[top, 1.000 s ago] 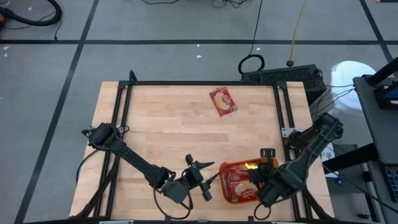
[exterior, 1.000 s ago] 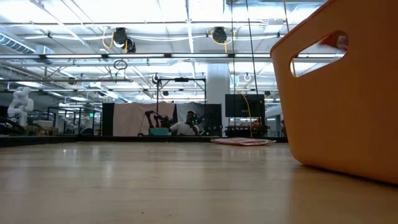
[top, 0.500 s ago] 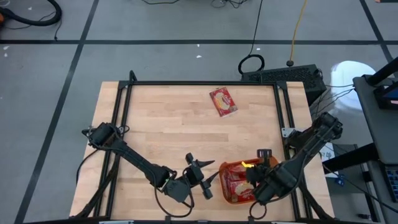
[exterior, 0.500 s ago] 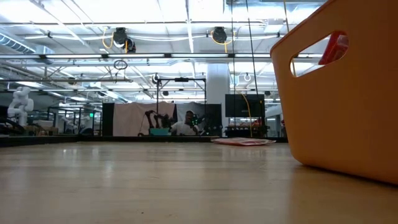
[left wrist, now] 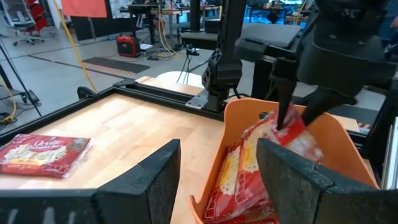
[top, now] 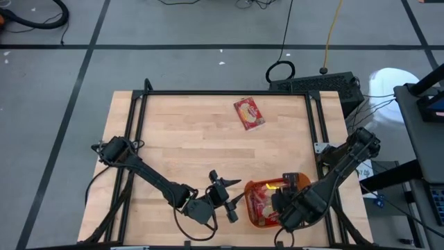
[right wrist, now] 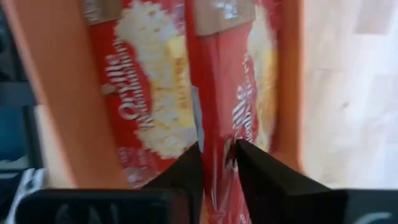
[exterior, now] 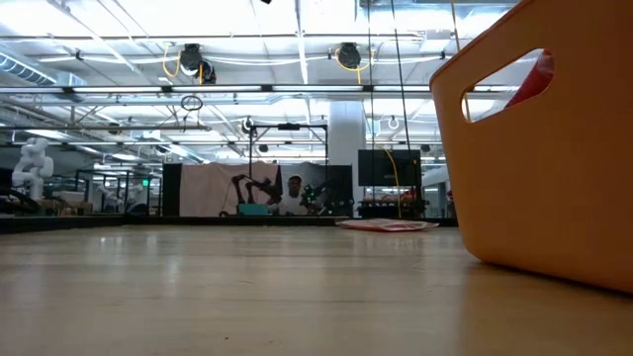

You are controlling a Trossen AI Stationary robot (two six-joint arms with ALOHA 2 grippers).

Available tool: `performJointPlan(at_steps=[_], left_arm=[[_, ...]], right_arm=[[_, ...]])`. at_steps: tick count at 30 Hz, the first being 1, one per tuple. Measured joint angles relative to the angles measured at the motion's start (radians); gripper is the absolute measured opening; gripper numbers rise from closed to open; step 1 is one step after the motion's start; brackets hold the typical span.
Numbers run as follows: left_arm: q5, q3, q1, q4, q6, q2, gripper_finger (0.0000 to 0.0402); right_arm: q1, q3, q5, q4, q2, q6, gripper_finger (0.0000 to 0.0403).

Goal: Sort popcorn bags into baskets
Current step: Put the red popcorn bag into the orange bin

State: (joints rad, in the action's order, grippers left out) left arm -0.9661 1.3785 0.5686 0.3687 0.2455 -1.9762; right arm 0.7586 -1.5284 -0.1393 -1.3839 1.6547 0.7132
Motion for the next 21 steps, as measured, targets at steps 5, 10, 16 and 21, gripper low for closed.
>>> performJointPlan(at_steps=[5,10,16,21], left_arm=[[0.000,0.000,0.000,-0.001,0.000,0.000,0.0214],[0.000,0.000,0.000,-0.005,0.000,0.000,0.0214],[0.010,0.000,0.000,-0.021,0.007,0.000,0.0214],[0.025,0.000,0.000,-0.051,0.051,0.000,0.0214]], right_arm=[[0.000,0.000,0.047,0.015,0.000,-0.021,0.0117],[0.000,0.000,0.009,0.022,-0.004,-0.056,0.0131],[-0.005,0.000,0.005,0.023,-0.012,-0.073,0.0131],[-0.005,0.000,-0.061,0.055,-0.012,-0.105,0.0128]])
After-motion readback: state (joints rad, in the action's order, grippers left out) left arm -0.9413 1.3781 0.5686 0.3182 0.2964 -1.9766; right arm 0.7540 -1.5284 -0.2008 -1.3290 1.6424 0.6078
